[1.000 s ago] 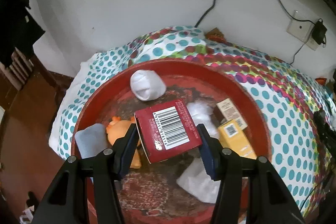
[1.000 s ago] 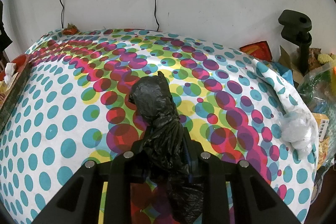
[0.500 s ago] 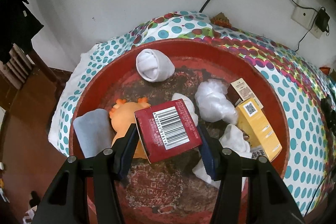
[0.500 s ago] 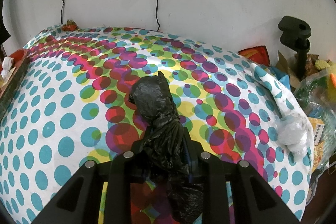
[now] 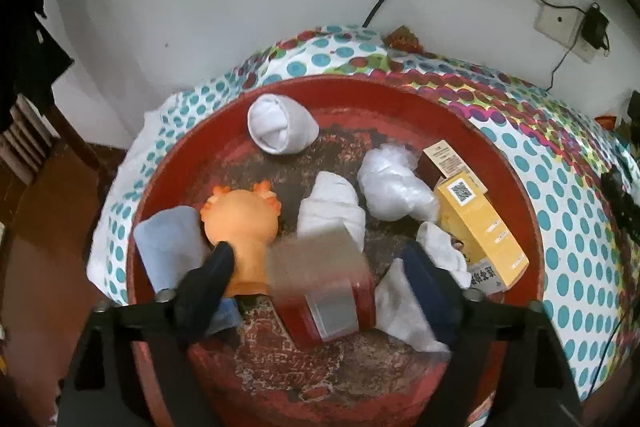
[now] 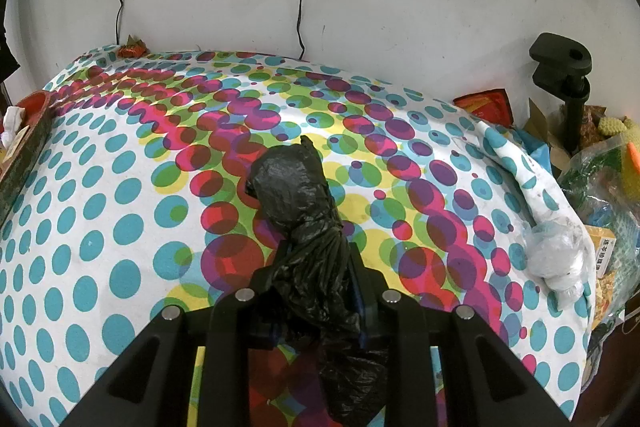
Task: Organize objects
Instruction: 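Carry the red box onto the red tray and open the left gripper, then lift the left gripper away from the tray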
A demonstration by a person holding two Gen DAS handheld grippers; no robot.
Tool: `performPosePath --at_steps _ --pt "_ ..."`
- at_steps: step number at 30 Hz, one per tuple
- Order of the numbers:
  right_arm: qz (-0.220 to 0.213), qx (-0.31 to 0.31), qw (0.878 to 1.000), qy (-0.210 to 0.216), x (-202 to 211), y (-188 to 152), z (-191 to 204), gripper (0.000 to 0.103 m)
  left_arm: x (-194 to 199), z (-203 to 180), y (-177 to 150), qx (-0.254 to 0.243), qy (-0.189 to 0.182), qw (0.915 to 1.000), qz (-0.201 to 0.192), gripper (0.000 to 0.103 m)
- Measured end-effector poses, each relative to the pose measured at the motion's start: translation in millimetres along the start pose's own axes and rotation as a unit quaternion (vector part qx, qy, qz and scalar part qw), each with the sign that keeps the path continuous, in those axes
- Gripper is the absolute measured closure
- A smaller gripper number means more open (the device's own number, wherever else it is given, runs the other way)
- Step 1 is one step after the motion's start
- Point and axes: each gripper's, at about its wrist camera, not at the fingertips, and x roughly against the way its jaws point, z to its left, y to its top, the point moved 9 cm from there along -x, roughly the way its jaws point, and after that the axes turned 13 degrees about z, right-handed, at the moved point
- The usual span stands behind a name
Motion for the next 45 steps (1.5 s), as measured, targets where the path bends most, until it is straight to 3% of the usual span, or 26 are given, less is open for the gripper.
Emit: performPosePath --at_steps 5,13,16,21,32,38,45 --pt "0.0 0.001 1.0 -0.002 0 0 2 0.076 8 0 -6 0.011 -0.013 0.9998 -0.01 0.013" --pt "-0.002 0.01 1.0 -0.019 0 0 5 0.076 36 4 -20 0.015 0.032 0.9983 -0.046 0.012" --pt "-0.001 0.008 1.0 -0.017 0 -1 4 0.076 48 5 -24 0.014 0.039 0.9973 -0.061 0.004" --pt "-0.001 0.008 1.0 -0.015 -1 0 5 0.076 58 12 -29 0.024 0.071 0.9948 -0.069 0.002" --pt "-0.001 0.01 1.0 -0.019 -1 -1 6 0.076 66 -2 -30 -0.003 0.046 0.9981 -0.04 0.0" --pt "-0.001 0.011 1.0 -0.021 -1 -1 6 0.076 88 -6 -19 -0.007 0.051 0.9968 -0.061 0.0" --pt "0.004 -0.004 1.0 -0.022 -1 -1 5 0.076 84 -13 -25 -0.013 0.033 0.9985 -0.041 0.0"
